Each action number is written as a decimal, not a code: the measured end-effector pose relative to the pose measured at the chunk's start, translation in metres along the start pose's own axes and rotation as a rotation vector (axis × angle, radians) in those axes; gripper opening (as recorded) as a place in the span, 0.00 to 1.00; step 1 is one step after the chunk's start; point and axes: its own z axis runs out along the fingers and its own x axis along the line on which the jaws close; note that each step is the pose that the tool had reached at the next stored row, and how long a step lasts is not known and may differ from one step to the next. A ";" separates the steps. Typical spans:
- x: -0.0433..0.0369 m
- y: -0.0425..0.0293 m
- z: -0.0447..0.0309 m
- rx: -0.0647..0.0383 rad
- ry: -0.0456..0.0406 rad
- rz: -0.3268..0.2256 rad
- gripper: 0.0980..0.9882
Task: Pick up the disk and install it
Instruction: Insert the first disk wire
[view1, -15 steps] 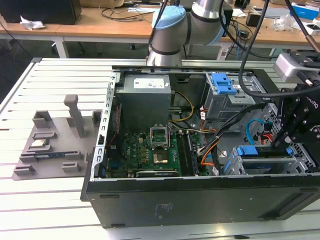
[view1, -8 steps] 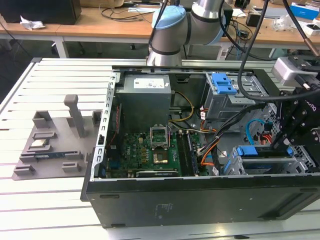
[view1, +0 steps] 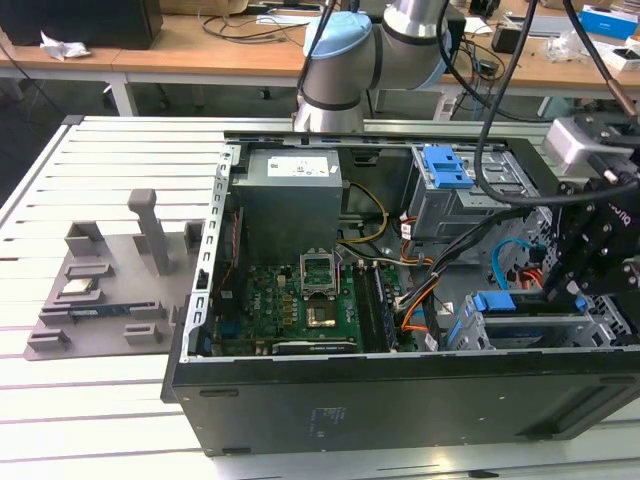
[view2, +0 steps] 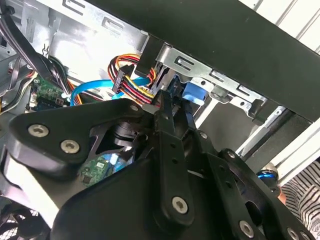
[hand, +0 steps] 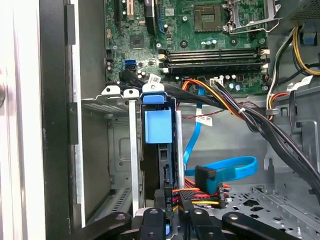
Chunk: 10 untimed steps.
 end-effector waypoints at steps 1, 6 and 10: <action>-0.0004 0.0003 -0.0064 0.000 0.0002 0.000 0.16; -0.0076 0.0020 -0.0327 0.000 0.0002 0.000 0.01; -0.0072 0.0026 -0.0473 0.000 0.0000 0.000 0.01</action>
